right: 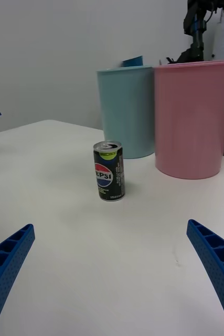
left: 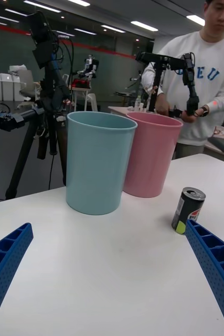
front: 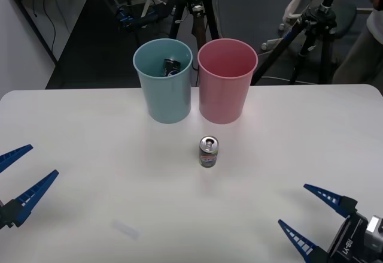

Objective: Grasp the object on the table and drop it into the matching bin: aluminum can to the light blue bin, PET bottle to the pink bin.

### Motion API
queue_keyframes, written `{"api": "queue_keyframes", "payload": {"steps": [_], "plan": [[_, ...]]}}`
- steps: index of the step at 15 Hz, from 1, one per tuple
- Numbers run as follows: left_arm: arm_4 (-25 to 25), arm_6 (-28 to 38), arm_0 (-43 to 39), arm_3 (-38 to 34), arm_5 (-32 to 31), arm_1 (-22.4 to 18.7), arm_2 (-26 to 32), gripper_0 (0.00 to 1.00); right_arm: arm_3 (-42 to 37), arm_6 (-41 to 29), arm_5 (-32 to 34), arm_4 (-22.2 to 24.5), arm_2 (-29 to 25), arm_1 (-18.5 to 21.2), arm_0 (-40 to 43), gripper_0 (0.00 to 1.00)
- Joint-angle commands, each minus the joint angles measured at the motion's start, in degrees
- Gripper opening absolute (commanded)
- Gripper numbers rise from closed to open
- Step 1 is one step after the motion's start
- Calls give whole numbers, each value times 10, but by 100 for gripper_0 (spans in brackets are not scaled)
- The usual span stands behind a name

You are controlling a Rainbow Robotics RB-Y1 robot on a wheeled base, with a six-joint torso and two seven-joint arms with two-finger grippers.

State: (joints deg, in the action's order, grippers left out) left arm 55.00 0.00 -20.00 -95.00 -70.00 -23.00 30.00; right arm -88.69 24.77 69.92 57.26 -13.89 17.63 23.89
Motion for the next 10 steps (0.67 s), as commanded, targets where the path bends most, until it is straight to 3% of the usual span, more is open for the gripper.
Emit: {"api": "queue_keyframes", "payload": {"steps": [1, 10], "plan": [[0, 0, 0, 0, 0, 0, 0, 100, 0, 0, -21, 28, 3, -27, -19, 100], [0, 0, 0, 0, 0, 0, 0, 100, 0, 11, -157, 29, 102, -31, -74, 100]]}}
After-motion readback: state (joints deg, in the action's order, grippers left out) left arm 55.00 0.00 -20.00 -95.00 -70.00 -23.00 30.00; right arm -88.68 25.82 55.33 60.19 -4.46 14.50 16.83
